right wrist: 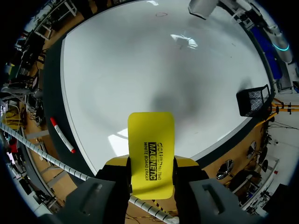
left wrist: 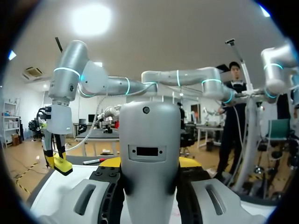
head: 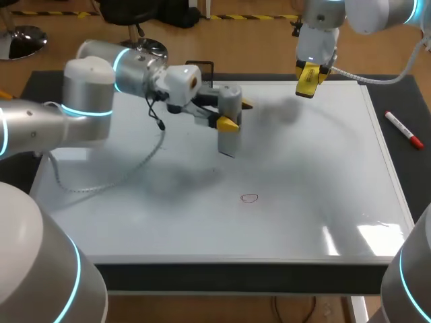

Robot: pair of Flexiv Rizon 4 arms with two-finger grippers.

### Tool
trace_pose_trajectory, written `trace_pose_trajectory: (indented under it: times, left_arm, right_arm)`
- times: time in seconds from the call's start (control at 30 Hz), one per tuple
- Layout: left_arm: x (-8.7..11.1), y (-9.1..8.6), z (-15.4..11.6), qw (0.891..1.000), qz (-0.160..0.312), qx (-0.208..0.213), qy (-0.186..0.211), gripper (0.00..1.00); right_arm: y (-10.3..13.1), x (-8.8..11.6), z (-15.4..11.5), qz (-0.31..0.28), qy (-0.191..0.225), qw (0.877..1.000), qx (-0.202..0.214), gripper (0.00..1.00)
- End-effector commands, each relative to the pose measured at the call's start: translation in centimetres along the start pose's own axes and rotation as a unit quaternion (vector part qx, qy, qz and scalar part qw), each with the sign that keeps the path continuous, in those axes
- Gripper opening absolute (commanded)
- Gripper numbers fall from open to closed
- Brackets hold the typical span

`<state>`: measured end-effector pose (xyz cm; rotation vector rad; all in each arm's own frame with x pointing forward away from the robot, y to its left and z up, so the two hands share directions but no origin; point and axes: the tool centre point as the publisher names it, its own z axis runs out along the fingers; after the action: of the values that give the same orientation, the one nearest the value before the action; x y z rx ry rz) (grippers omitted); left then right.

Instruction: Pick up the inspection probe, press it on each red-marked spot on the whiteboard one by one, put down the probe, pick up the eraser, and wipe off all the red marks.

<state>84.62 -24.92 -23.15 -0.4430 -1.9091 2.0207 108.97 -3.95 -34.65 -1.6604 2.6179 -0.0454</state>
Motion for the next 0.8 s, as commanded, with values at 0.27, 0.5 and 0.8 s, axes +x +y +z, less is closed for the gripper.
trace_pose_trajectory:
  times: [0.27,0.5,0.8]
  left_arm:
    - [-0.5,-1.4,-4.9,0.999,0.011,-0.007,-0.039,0.00]
    - [-1.1,-1.7,-7.0,0.998,0.013,-0.010,-0.060,0.00]
    - [-2.2,-1.9,-9.3,0.997,0.011,-0.016,-0.072,0.00]
  right_arm:
    - [0.0,0.0,-0.1,-0.001,0.002,1.000,0.001,0.00]
    - [0.0,0.0,-0.1,-0.001,0.002,1.000,0.001,0.00]
    - [0.0,0.0,-0.1,-0.001,0.002,1.000,0.001,0.00]
